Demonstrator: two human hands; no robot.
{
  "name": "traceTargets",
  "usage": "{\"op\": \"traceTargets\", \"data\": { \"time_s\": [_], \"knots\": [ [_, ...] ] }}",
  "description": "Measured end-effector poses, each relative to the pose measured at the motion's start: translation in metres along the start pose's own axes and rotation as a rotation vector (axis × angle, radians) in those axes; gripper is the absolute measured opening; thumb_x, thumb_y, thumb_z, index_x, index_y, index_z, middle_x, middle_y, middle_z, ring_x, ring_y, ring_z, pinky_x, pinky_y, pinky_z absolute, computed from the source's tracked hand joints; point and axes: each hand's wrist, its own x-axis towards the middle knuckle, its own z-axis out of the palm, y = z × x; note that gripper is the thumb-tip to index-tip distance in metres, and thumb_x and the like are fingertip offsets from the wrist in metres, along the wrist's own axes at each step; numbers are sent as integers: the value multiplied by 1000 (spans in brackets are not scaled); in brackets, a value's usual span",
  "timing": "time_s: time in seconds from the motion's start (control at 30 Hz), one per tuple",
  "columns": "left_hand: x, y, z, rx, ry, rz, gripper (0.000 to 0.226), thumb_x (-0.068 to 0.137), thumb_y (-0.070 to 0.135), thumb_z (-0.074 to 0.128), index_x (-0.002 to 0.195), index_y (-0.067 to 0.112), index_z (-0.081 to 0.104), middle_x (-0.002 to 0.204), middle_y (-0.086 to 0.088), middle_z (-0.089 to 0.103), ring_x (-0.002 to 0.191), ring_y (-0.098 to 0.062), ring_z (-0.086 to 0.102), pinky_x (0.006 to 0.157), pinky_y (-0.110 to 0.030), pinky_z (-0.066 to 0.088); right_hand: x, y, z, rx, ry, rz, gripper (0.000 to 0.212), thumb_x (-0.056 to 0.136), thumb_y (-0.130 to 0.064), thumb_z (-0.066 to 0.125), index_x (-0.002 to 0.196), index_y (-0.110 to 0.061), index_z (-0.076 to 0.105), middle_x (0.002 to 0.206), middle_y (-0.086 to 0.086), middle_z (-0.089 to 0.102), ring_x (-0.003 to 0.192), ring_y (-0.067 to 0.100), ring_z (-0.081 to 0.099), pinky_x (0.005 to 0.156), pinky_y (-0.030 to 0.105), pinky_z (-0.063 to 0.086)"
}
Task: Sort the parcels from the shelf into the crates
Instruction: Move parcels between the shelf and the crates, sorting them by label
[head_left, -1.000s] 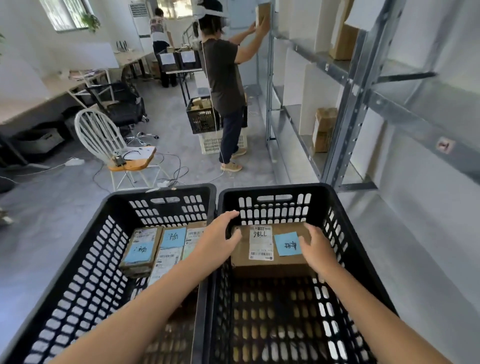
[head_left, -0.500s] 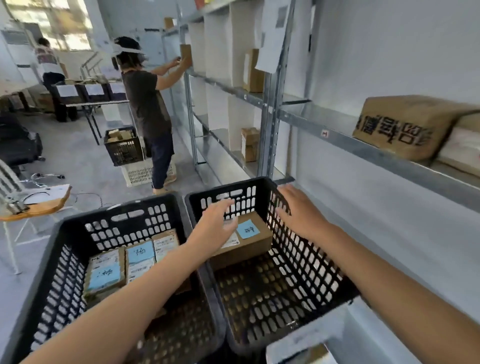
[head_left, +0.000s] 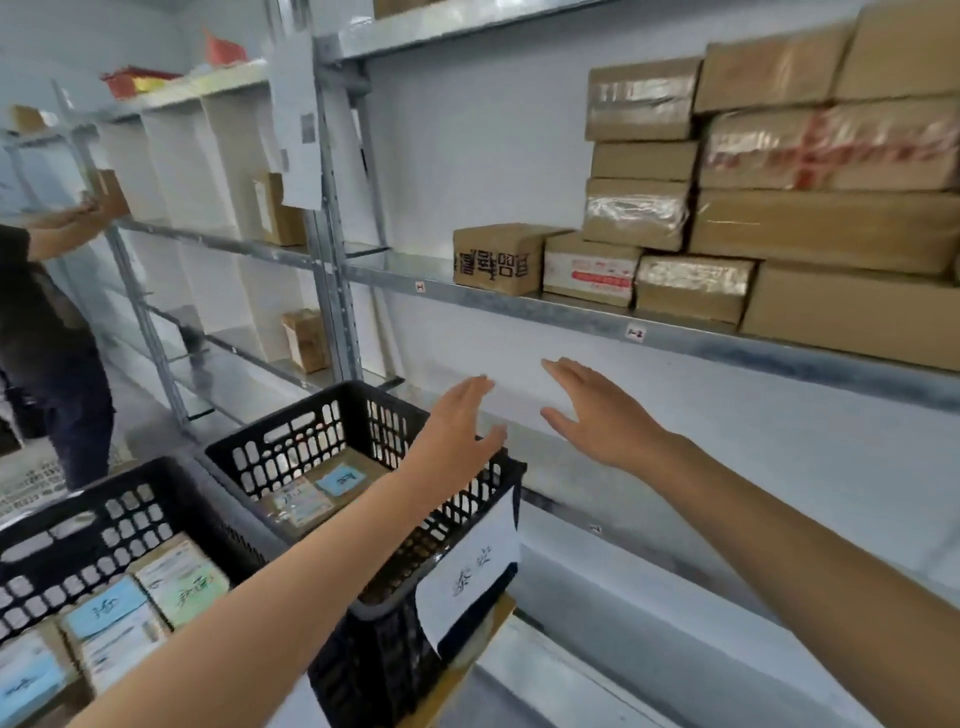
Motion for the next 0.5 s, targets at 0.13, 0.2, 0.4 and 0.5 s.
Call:
{"op": "traceTargets", "data": {
  "time_s": [0.13,0.2,0.4,0.5],
  "knots": [
    [5,53,20,-15,-45,132,59,100,31,55,152,12,34,160,-3,30,148,-17,23,113,-19,10,-47,33,-39,-57,51,105,67,101,-43,47,157,-22,18,164,1,19,149,22,22,118,35,22],
    [9,80,30,-17,-49,186,60,100,31,55,152,12,33,160,-4,30,148,-18,22,117,-23,13,-70,48,-58,-74,79,153,68,100,-46,48,157,-23,19,163,0,21,148,21,24,116,35,25],
    [14,178,69,-19,-66,378,56,99,24,55,150,11,36,156,-7,36,145,-22,31,120,-34,26,-147,100,-120,-74,139,307,72,96,-55,49,155,-26,22,162,-3,27,145,19,29,112,35,32],
    [15,246,98,-74,-78,451,54,100,26,54,149,11,37,154,-5,39,141,-19,36,115,-28,29,-198,130,-153,-91,179,402,71,96,-56,49,154,-24,24,160,-2,30,144,19,31,110,34,33]
  ]
}}
